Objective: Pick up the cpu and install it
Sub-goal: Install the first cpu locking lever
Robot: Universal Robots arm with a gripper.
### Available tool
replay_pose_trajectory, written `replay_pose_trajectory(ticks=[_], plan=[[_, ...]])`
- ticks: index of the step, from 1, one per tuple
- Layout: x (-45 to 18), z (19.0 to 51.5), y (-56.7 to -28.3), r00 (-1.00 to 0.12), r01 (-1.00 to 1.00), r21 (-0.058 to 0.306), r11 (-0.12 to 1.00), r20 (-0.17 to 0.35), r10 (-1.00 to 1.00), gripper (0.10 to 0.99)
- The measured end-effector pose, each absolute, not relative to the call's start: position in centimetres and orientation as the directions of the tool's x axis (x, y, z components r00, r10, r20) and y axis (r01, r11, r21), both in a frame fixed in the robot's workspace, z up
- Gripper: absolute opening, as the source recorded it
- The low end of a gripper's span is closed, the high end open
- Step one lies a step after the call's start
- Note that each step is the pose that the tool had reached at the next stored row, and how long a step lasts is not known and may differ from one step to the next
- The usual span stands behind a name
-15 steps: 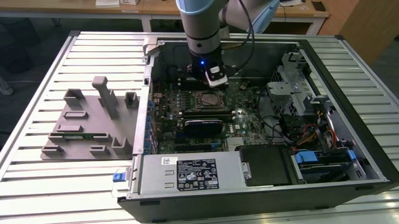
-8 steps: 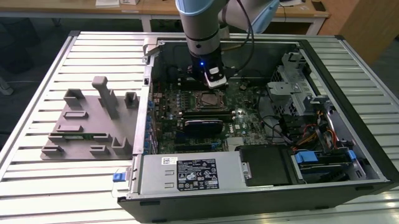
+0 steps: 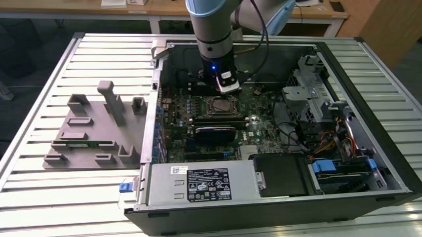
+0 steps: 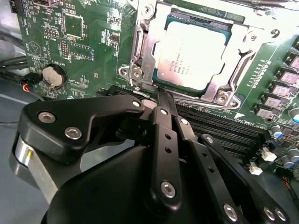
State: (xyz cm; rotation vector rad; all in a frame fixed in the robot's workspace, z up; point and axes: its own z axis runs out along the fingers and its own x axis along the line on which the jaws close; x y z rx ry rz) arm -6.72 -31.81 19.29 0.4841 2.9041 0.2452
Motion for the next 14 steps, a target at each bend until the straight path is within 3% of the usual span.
replay_pose_trajectory(ticks=[14], plan=[[-7.03, 20.28, -31.61, -0.927, 0.303, 0.195, 0.933, -0.165, 0.335, 0.106]])
